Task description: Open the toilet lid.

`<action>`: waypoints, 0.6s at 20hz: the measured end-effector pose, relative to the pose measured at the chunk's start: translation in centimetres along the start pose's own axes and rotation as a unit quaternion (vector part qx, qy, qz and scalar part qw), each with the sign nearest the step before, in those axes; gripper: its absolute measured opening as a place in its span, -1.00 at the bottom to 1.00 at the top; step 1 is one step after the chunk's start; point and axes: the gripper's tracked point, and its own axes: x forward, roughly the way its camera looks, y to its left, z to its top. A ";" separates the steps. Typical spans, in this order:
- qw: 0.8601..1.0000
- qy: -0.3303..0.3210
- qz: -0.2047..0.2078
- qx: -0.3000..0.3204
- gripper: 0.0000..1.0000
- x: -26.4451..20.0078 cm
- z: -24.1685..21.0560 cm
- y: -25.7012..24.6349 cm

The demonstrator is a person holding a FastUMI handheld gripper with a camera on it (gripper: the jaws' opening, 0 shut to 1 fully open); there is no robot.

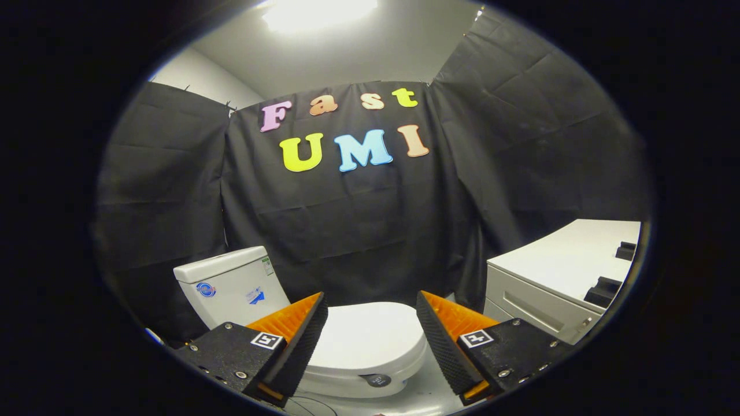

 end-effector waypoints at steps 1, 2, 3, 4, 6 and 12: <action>1.000 0.008 0.000 0.009 0.90 0.4 -0.5 -0.2; 1.000 0.015 0.000 0.018 0.91 0.6 -1.0 -0.4; 0.999 0.022 -0.001 0.027 0.91 0.8 -1.4 -0.8; 0.999 0.030 -0.001 0.036 0.91 1.0 -2.0 -1.0; 0.997 0.046 0.004 0.058 0.90 1.4 -3.2 -1.3; 0.986 0.107 0.008 0.126 0.89 2.2 -7.8 -2.2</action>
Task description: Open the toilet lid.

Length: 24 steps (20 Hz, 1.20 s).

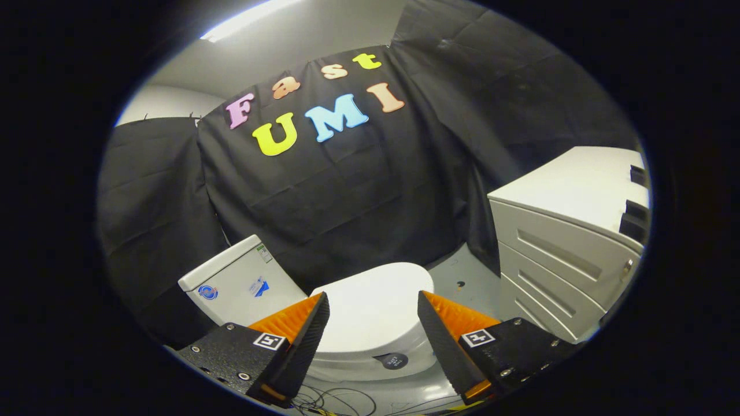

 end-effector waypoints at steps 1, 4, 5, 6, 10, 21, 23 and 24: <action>1.000 0.014 0.004 0.015 0.89 0.3 -0.8 -0.1; 0.998 0.046 0.006 0.044 0.89 1.1 -3.3 -0.8; 0.998 0.053 0.004 0.046 0.89 1.4 -3.9 -1.2; 0.997 0.060 0.004 0.049 0.89 1.7 -4.5 -1.4; 0.993 0.087 0.012 0.083 0.88 2.8 -6.6 -2.0; 0.968 0.165 0.008 0.190 0.87 5.3 -13.6 -4.5; 0.963 0.183 0.003 0.197 0.87 5.7 -15.2 -4.5; 0.961 0.190 0.001 0.202 0.88 6.0 -15.7 -4.6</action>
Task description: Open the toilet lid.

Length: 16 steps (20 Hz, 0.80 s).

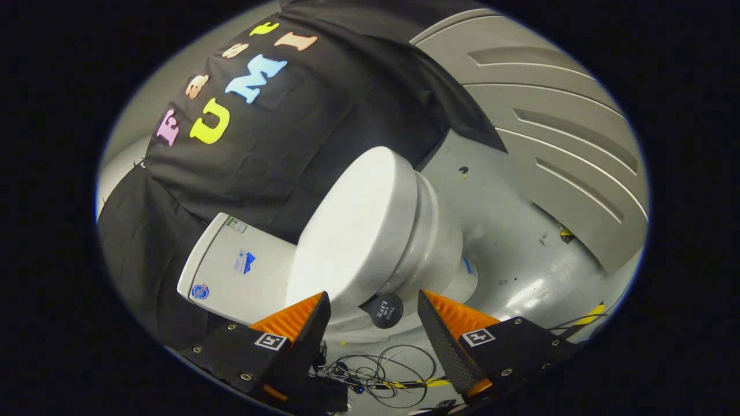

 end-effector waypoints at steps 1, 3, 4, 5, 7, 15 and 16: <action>1.000 0.006 0.001 0.010 0.88 0.4 -0.2 -0.1; 0.999 0.016 0.007 0.037 0.87 0.9 -0.9 -0.5; 0.998 0.018 0.012 0.051 0.85 0.8 -1.1 -0.7; 0.998 0.022 0.018 0.063 0.78 0.8 -1.4 -0.6; 0.996 0.030 0.027 0.085 0.65 1.3 -1.8 -0.3; 0.984 0.042 0.046 0.169 -0.13 3.1 -2.6 -0.2; 0.981 0.048 0.056 0.178 -0.16 3.1 -2.6 0.1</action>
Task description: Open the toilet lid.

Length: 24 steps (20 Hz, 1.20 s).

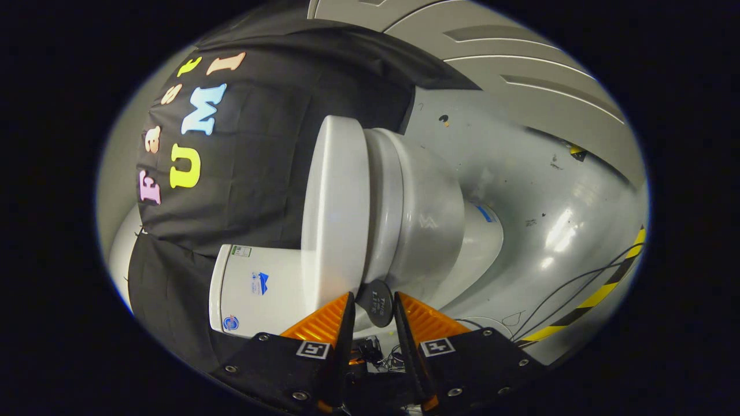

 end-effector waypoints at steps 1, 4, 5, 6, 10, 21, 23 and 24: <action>1.000 0.006 0.006 0.011 -0.18 0.0 0.0 0.2; 0.999 0.009 0.004 0.036 -0.30 0.2 -0.1 -0.6; 0.999 0.009 0.006 0.051 -0.52 0.1 0.0 -0.8; 0.998 0.009 0.008 0.068 -0.67 0.1 0.0 -0.9; 0.995 0.013 0.024 0.095 -0.87 0.0 -0.1 -0.4; 0.995 0.010 0.023 0.093 -1.00 -0.3 0.0 0.1; 0.996 0.010 0.013 0.083 -1.00 -0.5 -0.1 0.3; 0.997 0.011 0.009 0.080 -1.00 -0.6 -0.1 0.6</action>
